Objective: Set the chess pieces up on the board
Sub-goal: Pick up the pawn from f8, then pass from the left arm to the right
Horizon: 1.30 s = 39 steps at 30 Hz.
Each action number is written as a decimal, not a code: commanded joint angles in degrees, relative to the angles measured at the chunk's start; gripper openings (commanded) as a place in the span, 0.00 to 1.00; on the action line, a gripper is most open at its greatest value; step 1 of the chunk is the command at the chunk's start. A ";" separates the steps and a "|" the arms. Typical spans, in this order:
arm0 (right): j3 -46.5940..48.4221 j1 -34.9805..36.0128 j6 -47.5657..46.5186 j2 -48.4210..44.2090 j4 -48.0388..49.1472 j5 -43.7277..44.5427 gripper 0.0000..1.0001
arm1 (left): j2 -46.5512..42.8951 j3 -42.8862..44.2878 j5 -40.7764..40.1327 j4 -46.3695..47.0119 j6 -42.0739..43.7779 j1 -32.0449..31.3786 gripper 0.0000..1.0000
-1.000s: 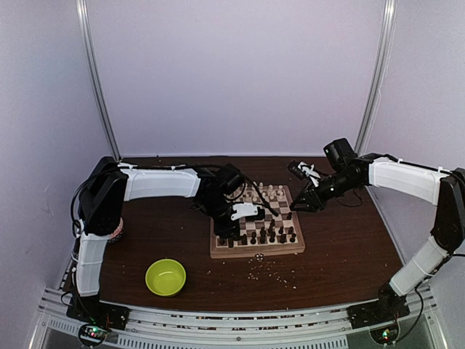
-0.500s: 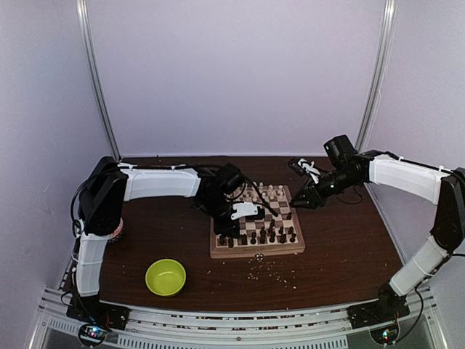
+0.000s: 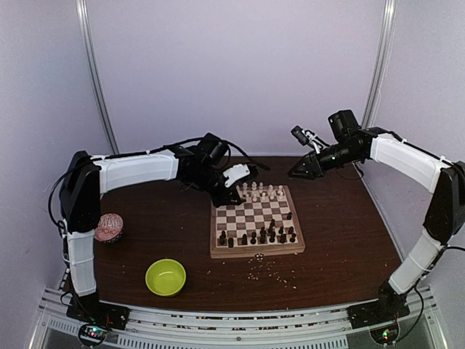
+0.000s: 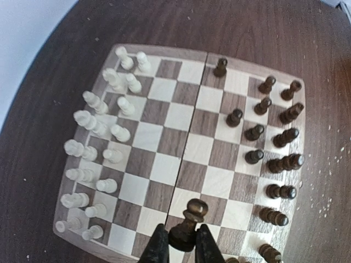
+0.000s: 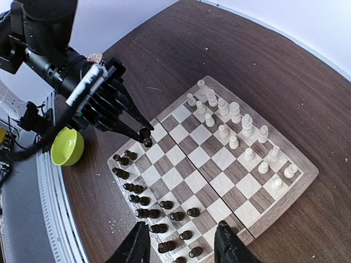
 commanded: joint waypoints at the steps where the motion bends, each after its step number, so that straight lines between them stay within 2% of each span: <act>1: 4.55 -0.29 7.80 3.99 -1.92 -7.14 0.42 | -6.61 -4.61 2.23 12.86 -9.34 0.03 0.07; 5: 7.92 0.05 14.74 7.61 -0.94 -11.59 0.45 | -9.82 -9.13 4.12 24.03 -18.71 0.03 0.07; 8: 9.61 1.03 18.00 9.83 -0.23 -14.16 0.48 | -11.01 -10.65 4.96 29.41 -22.41 -0.02 0.08; 18: 10.91 5.54 28.51 13.44 8.40 -18.80 0.47 | -11.27 -9.88 6.20 31.50 -24.14 -0.38 0.09; 23: 11.12 7.36 31.44 14.64 11.44 -19.62 0.43 | -11.51 -9.91 6.21 31.34 -23.89 -0.76 0.09; 34: 9.90 7.71 37.69 16.30 18.56 -20.99 0.23 | -11.70 -10.02 6.27 31.74 -23.55 -1.22 0.10; 39: 8.81 7.71 39.20 16.34 20.56 -21.33 0.17 | -11.65 -10.11 6.04 31.74 -23.30 -1.20 0.10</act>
